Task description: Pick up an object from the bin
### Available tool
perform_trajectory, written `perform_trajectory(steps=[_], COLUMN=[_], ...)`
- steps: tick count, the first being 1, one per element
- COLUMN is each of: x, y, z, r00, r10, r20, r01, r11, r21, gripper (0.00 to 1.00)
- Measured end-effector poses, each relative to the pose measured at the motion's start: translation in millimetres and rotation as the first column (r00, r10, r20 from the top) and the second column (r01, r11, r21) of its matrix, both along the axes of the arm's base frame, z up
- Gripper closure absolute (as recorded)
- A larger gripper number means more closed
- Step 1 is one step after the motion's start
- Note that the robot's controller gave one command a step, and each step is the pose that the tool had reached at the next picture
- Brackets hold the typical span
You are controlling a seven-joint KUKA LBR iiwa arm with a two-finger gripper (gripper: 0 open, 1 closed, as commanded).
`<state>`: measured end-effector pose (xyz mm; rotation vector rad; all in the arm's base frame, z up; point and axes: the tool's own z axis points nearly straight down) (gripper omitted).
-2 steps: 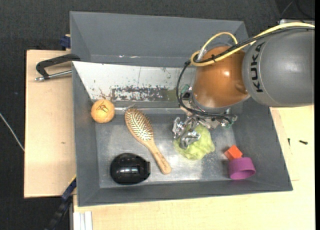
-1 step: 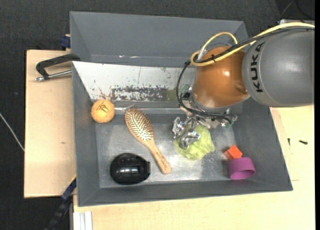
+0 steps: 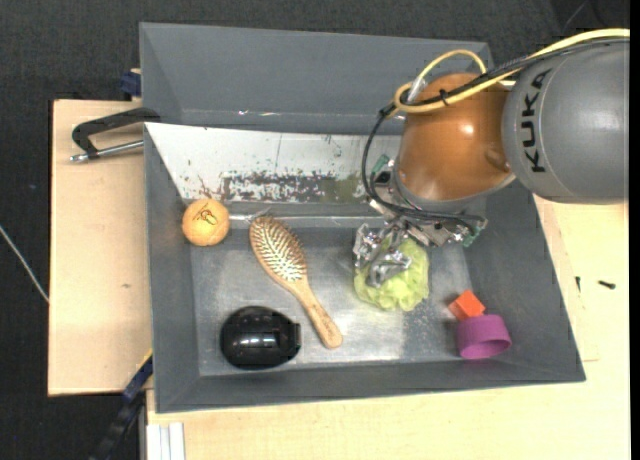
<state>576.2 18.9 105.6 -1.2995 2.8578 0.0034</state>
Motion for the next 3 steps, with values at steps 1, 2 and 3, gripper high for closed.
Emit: perform_trajectory(steps=[1, 2, 3], x=[9.1, 7.6, 20.2], y=[-4.3, -9.6, -34.3], z=[23.6, 49.5, 113.1], r00=[1.0, 1.0, 0.999], r10=[0.004, 0.013, 0.05], r20=[0.011, -0.006, 0.003], r01=[-0.004, -0.013, -0.05], r11=[1.0, 1.0, 0.999], r21=[-0.001, 0.0, 0.0], gripper=[1.0, 1.0, 1.0])
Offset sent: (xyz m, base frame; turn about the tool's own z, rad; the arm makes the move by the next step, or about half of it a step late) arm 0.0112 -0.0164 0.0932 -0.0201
